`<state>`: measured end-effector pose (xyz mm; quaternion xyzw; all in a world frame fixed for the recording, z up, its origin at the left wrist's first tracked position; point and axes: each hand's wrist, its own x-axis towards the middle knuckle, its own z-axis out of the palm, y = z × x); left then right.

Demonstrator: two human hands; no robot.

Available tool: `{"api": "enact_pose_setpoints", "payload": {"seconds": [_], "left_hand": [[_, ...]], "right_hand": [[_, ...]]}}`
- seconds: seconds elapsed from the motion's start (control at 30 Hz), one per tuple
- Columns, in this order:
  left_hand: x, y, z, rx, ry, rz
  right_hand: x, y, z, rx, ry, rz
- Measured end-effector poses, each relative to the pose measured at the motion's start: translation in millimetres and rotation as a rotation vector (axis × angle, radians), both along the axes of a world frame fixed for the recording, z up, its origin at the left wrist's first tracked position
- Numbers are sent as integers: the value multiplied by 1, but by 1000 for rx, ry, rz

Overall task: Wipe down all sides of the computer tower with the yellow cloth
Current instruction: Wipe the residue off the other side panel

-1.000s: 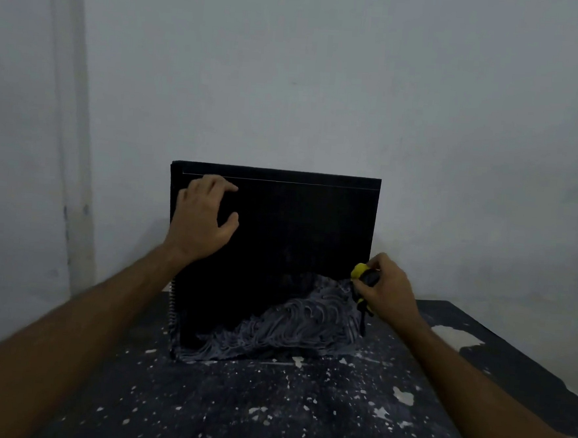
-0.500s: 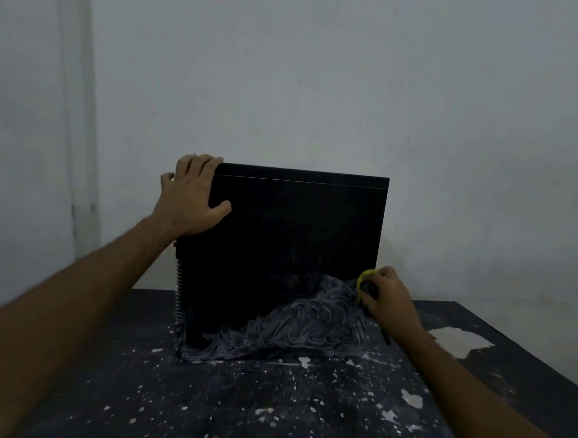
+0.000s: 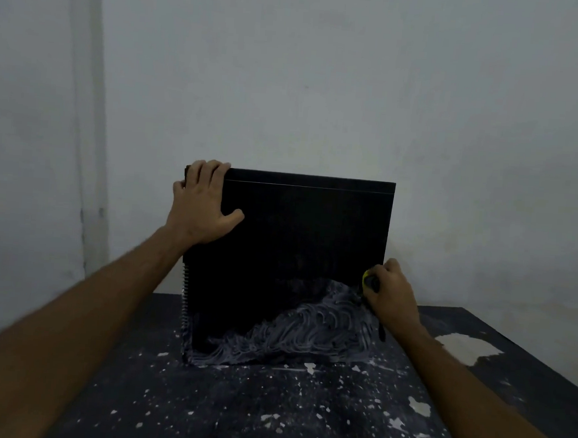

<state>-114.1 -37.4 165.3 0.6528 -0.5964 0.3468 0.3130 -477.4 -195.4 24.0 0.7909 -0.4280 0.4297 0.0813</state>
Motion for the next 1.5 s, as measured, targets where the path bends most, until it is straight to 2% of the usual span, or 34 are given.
{"api": "enact_pose_setpoints", "payload": {"seconds": [0.13,0.27,0.3,0.37,0.43,0.5,0.57,0.7,0.73,0.83,0.87,1.0,1.1,1.17,1.2,1.27,1.3,1.33,1.4,1.43,1.47,1.5], "left_hand": [[2,1,0,6,-1,-15],[1,0,0,-6,23,-26],[1,0,-1,-11,24,-25],[1,0,0,-13,21,-27],[3,1,0,-5,17,-31],[2,1,0,-3,20,-21],[1,-1,0,-7,21,-16],[4,0,0,-6,16,-30],[4,1,0,-3,16,-31],[3,0,-1,-9,20,-29],[2,0,-1,-11,18,-24],[3,1,0,3,23,-29],[2,1,1,1,28,-25],[1,1,-1,-1,29,-28],[1,1,-1,-2,30,-32],[1,2,1,4,28,-40],[2,3,1,9,27,-38],[1,3,1,10,26,-35],[0,1,0,4,26,-30],[0,1,-1,3,26,-30],[0,0,-1,4,25,-29],[0,1,-1,9,23,-31]], "right_hand": [[6,5,-14,4,211,90],[25,12,-3,13,-18,3],[32,15,-1,-11,-4,42],[37,18,0,-32,162,148],[30,14,9,1,279,146],[25,8,19,-14,199,40],[30,13,22,-41,131,30],[26,20,11,-130,465,229],[21,17,15,-129,468,201],[19,14,26,-149,249,99],[23,17,26,-164,249,117],[26,21,22,-172,501,198],[25,12,37,-196,363,83],[32,14,37,-220,314,93],[36,17,31,-246,386,139],[35,21,22,-297,648,190],[32,22,26,-304,685,148],[30,16,32,-297,622,89],[33,13,45,-270,371,25],[39,16,48,-282,330,29],[46,21,49,-299,389,71],[52,23,43,-332,529,132]]}}
